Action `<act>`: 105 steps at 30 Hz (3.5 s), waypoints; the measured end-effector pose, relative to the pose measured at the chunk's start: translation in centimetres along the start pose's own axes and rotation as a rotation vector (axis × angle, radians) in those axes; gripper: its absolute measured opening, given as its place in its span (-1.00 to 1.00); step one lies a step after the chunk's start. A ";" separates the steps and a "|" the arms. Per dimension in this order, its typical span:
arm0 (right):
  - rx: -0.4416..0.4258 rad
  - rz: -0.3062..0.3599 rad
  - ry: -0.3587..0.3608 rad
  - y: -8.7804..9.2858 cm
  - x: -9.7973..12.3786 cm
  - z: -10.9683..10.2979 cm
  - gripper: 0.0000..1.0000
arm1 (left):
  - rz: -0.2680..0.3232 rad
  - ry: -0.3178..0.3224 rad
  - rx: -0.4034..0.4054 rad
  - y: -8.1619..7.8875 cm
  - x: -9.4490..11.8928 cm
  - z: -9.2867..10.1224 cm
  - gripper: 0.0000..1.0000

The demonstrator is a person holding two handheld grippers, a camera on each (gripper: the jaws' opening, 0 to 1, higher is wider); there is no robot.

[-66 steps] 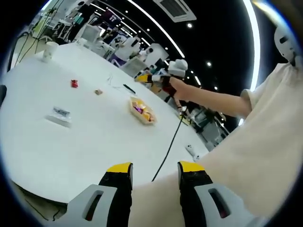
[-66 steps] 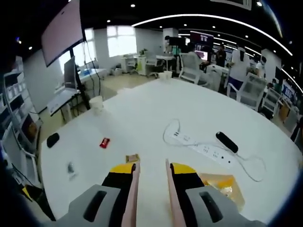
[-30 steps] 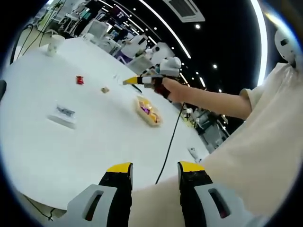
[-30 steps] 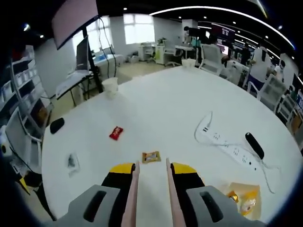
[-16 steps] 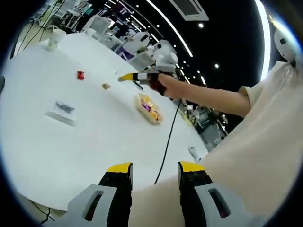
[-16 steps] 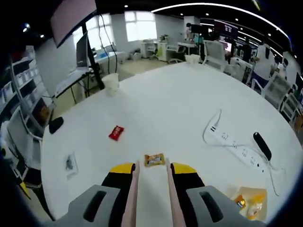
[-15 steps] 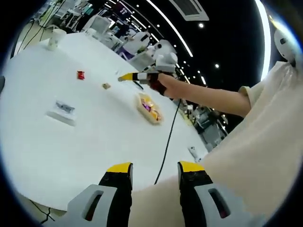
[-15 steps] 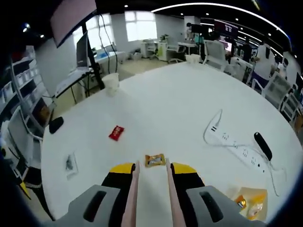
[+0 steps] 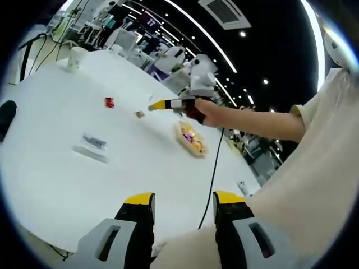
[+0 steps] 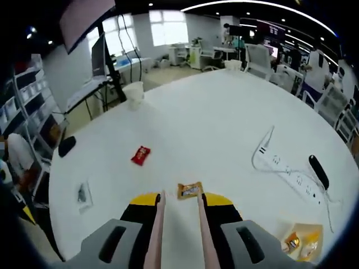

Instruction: Place the target food into the container with the food tongs after gripping and lifting it, then release it inside without dropping or visibly crushing the food.

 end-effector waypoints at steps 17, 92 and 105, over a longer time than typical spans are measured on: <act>0.006 -0.019 -0.002 0.5 -1.4 0.1 -0.42 | 0.147 -0.188 -0.026 -2.7 1.1 -3.4 0.35; 0.060 -0.101 0.007 2.0 -5.0 1.5 -0.52 | 0.115 -0.191 0.071 -2.1 -0.4 -5.0 0.34; 0.029 -0.093 0.009 2.2 -5.3 2.1 -0.54 | 0.115 -0.184 0.073 -2.2 -0.5 -4.8 0.32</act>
Point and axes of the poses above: the point that each gripper's makers call its tool centre point, and the gripper's own axes: x roughly backward along the fingers, z roughly to its right, y roughly out of its underside, the point moved 1 cm from there along x, roughly backward along the fingers, and after that the axes turned 14 degrees about x, right-handed, at the moved point
